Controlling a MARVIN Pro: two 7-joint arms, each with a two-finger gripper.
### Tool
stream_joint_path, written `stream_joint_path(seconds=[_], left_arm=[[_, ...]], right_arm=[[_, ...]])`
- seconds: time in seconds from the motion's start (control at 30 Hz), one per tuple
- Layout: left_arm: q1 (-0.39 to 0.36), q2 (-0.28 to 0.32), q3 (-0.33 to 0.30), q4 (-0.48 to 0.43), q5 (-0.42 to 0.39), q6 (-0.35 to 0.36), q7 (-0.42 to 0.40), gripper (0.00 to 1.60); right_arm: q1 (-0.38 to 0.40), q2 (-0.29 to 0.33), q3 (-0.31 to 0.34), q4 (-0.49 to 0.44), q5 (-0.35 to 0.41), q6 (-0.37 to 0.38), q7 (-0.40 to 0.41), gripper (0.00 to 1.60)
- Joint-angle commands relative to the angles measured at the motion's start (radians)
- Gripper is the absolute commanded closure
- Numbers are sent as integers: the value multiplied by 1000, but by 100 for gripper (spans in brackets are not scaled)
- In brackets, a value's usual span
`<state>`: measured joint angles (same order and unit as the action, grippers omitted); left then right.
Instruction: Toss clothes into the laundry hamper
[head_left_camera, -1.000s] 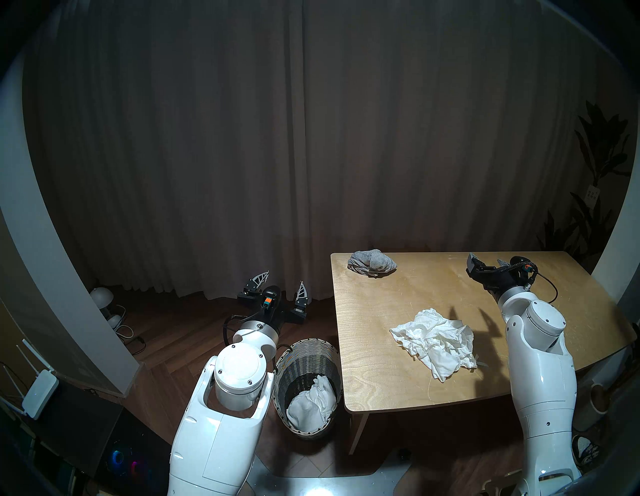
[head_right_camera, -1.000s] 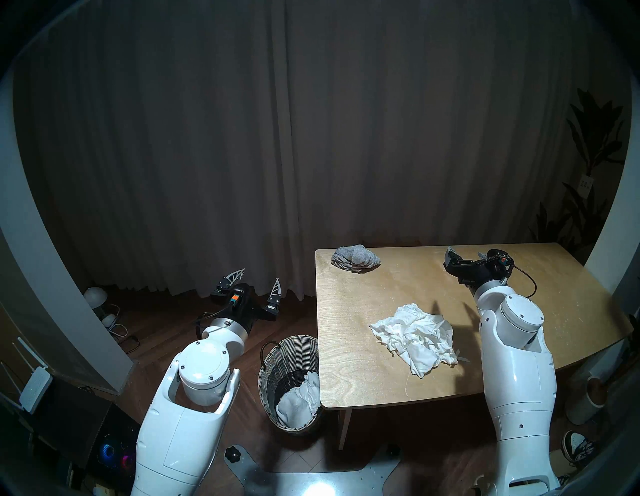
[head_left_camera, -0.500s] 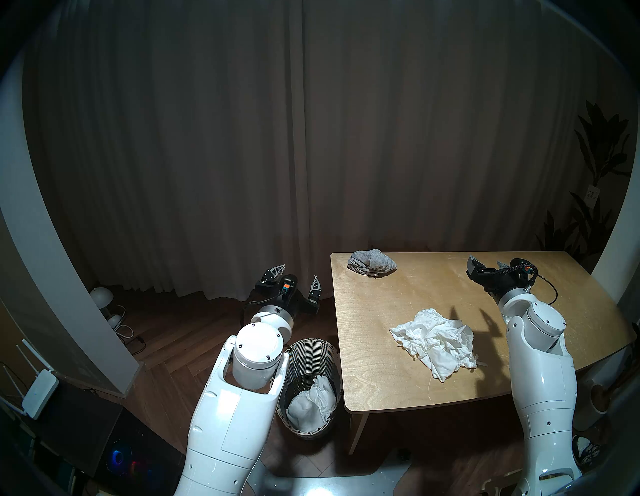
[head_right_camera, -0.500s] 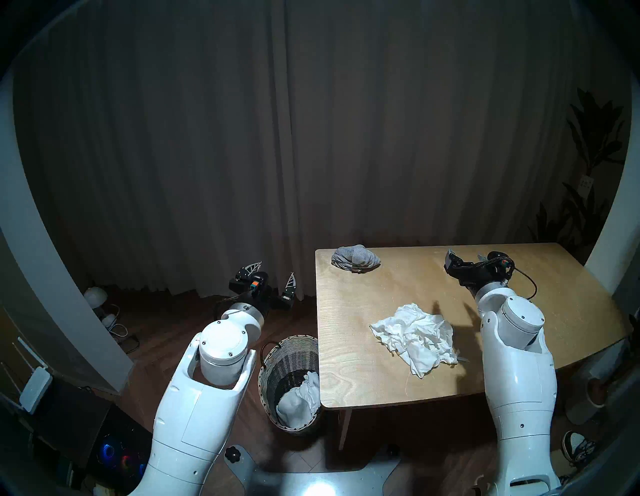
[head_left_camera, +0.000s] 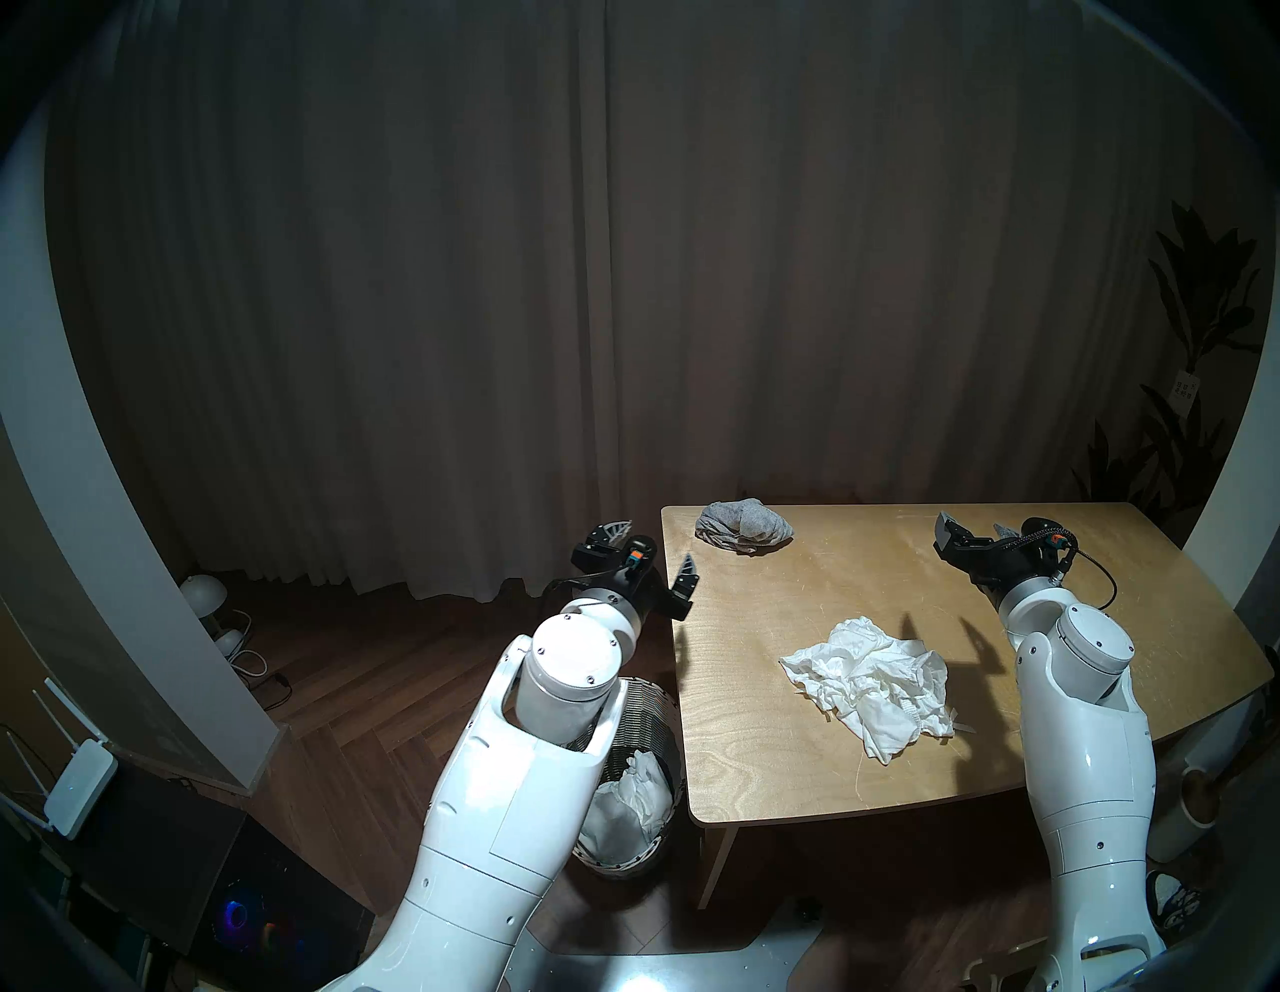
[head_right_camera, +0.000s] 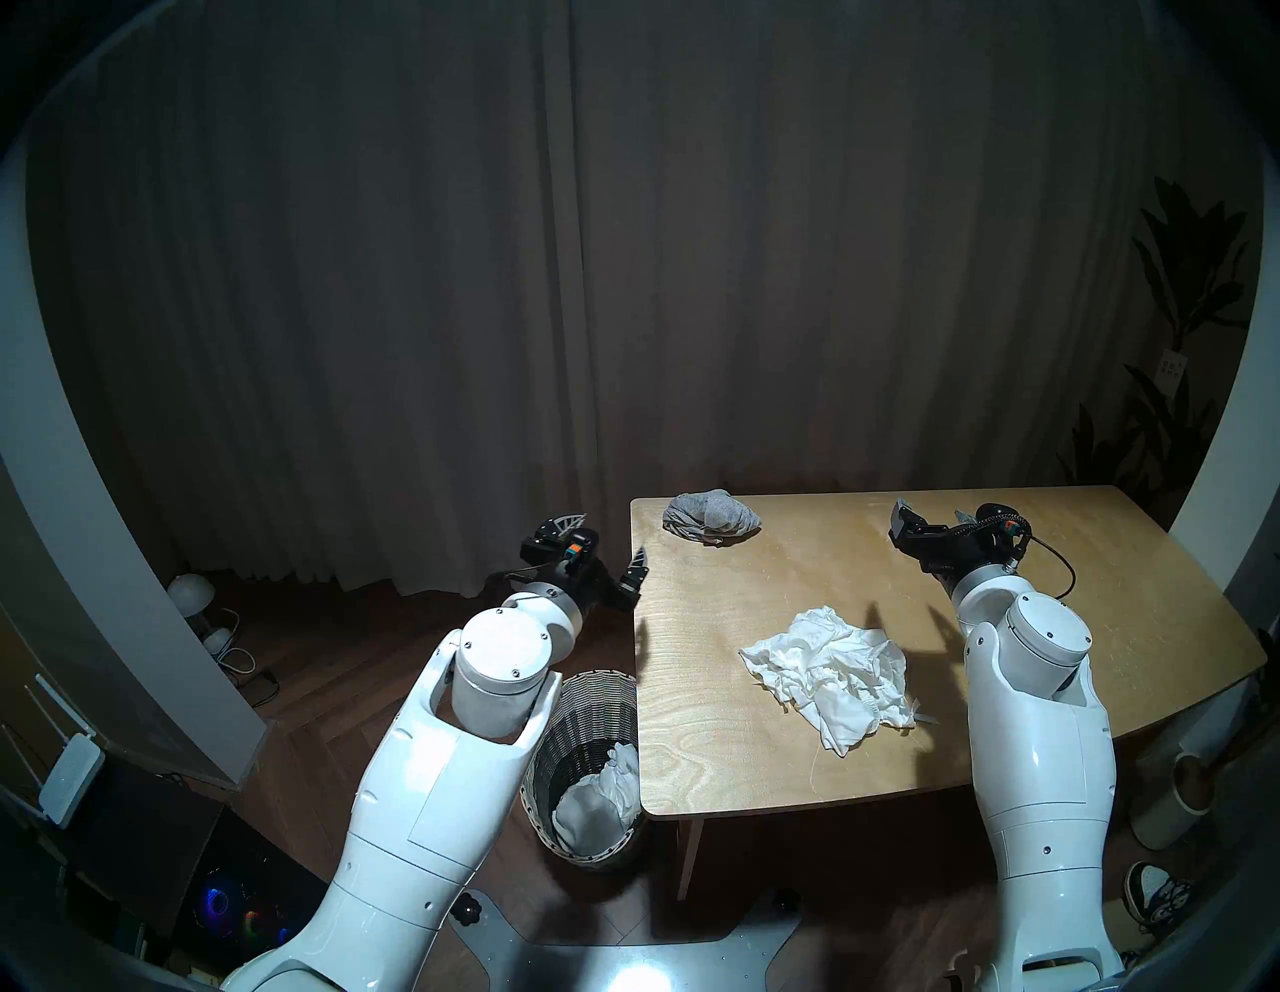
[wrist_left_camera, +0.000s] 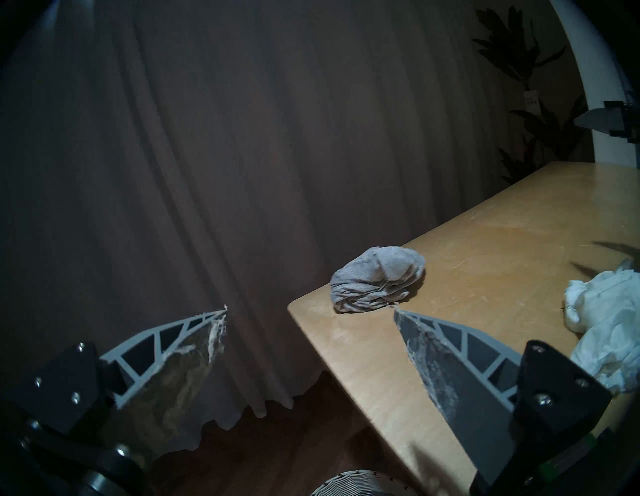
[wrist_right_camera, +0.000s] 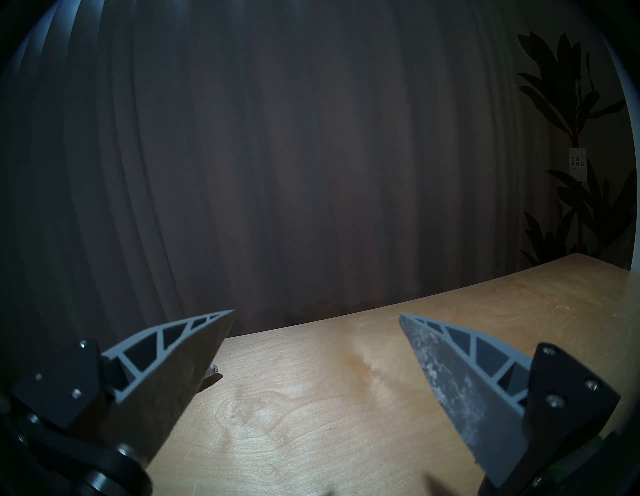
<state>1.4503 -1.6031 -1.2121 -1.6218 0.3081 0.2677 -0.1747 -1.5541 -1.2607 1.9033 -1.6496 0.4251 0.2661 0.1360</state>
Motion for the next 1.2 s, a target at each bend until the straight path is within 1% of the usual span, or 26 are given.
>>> stream_joint_path(seconds=[0.0,0.07,0.13,0.17,0.27,0.3,0.33,0.4,0.47,0.53,0.6,0.63,0.67,0.7,0.77,0.83,0.9,1.0,1.1,1.17], left_arm=[[-115,-27,146,-17,-60,-10,-69,0],[-121,-28,170,-18,-84,-13,-87,0],[-162,-45,206,20,-111,-3,-105,0],[-147,-37,217,16,-127,-7,-109,0],[-199,-63,255,107,-169,6,-129,0],[-192,-60,265,121,-197,0,-130,0],[-206,-69,274,152,-215,-3,-132,0],[-226,-83,291,195,-223,-10,-125,0],[-247,-98,299,245,-233,-11,-111,0],[-263,-114,289,291,-251,-11,-112,0],[-281,-129,277,338,-272,-18,-129,0],[-299,-141,277,389,-285,-31,-136,0],[-301,-142,279,402,-296,-31,-146,0],[-314,-149,282,436,-305,-46,-151,0],[-324,-153,294,476,-318,-67,-169,0],[-321,-150,308,484,-350,-67,-194,0],[-309,-141,326,471,-378,-60,-223,0],[-298,-133,338,454,-446,-30,-291,0],[-295,-131,333,447,-445,-25,-327,0],[-306,-132,328,465,-433,-32,-311,0]], right_arm=[[12,12,5,-29,5,-11,16,0],[11,14,6,-30,7,-12,21,0],[9,16,8,-32,9,-14,28,0],[8,16,8,-33,10,-15,32,0],[4,19,11,-37,14,-18,43,0],[2,20,12,-38,15,-19,48,0],[1,21,13,-39,17,-21,52,0],[-2,22,14,-40,19,-23,60,0],[-4,23,16,-41,21,-26,67,0],[-5,24,17,-41,22,-28,72,0],[-6,24,18,-40,22,-30,76,0],[-7,25,20,-40,23,-32,80,0],[-7,25,20,-40,23,-32,82,0],[-7,25,20,-40,23,-34,84,0],[-8,25,21,-40,23,-35,87,0],[-8,24,22,-40,23,-37,89,0],[-8,24,22,-39,23,-37,91,0],[-8,24,23,-39,23,-37,93,0],[-8,23,24,-39,23,-39,94,0],[-9,23,24,-39,22,-40,95,0]])
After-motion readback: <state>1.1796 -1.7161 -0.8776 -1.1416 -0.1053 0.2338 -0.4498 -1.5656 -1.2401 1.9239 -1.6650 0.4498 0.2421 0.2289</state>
